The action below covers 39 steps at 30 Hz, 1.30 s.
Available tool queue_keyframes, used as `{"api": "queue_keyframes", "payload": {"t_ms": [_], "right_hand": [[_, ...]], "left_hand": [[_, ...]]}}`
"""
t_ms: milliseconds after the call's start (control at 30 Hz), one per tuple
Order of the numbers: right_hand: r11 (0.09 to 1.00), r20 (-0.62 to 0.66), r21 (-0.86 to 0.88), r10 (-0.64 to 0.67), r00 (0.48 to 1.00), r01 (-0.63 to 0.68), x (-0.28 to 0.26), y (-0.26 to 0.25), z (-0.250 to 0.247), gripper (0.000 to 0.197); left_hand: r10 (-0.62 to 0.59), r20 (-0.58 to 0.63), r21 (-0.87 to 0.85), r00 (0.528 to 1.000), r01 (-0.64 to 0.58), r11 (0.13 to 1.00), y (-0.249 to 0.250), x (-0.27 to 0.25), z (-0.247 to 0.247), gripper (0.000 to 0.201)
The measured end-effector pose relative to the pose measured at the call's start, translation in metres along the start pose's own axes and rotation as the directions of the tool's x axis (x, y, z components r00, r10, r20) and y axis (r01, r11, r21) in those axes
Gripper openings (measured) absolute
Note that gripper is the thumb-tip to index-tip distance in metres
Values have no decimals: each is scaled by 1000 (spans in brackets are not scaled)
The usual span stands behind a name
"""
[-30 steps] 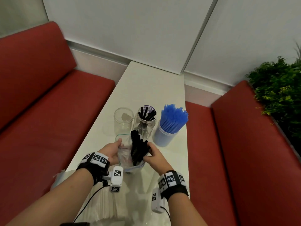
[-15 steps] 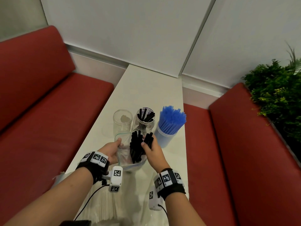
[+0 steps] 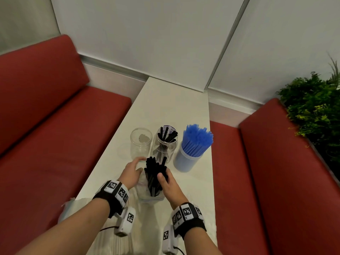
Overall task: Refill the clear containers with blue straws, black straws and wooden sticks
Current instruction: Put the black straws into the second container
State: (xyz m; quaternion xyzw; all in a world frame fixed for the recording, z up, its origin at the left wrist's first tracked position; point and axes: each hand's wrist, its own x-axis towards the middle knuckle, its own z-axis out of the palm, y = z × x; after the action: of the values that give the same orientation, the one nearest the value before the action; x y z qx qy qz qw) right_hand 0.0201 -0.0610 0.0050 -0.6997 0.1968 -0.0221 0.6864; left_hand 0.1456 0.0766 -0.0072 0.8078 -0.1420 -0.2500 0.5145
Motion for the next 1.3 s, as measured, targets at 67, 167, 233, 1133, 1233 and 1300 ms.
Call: {"api": "queue_keyframes", "payload": {"t_ms": [67, 167, 233, 1133, 1233, 1300], "right_hand": [[1000, 43, 9, 1, 999, -2, -1, 3, 1, 58], [999, 29, 20, 31, 999, -32, -2, 3, -1, 60], [1000, -12, 15, 27, 1000, -27, -1, 0, -3, 43], [904, -310, 428, 167, 936, -19, -14, 12, -23, 20], [937, -304, 350, 87, 949, 26, -13, 2, -21, 17], [948, -299, 311, 33, 954, 65, -11, -5, -17, 16]], "left_hand": [[136, 81, 214, 987, -150, 965, -2, 1, 2, 39], [119, 145, 361, 982, -164, 918, -4, 0, 9, 44], [125, 122, 492, 985, -169, 854, -2, -5, 10, 55], [379, 123, -39, 917, -377, 925, 41, -16, 15, 17], [393, 154, -7, 907, -397, 918, 53, -16, 19, 15], [358, 201, 55, 912, -375, 925, 57, -16, 21, 16]]}}
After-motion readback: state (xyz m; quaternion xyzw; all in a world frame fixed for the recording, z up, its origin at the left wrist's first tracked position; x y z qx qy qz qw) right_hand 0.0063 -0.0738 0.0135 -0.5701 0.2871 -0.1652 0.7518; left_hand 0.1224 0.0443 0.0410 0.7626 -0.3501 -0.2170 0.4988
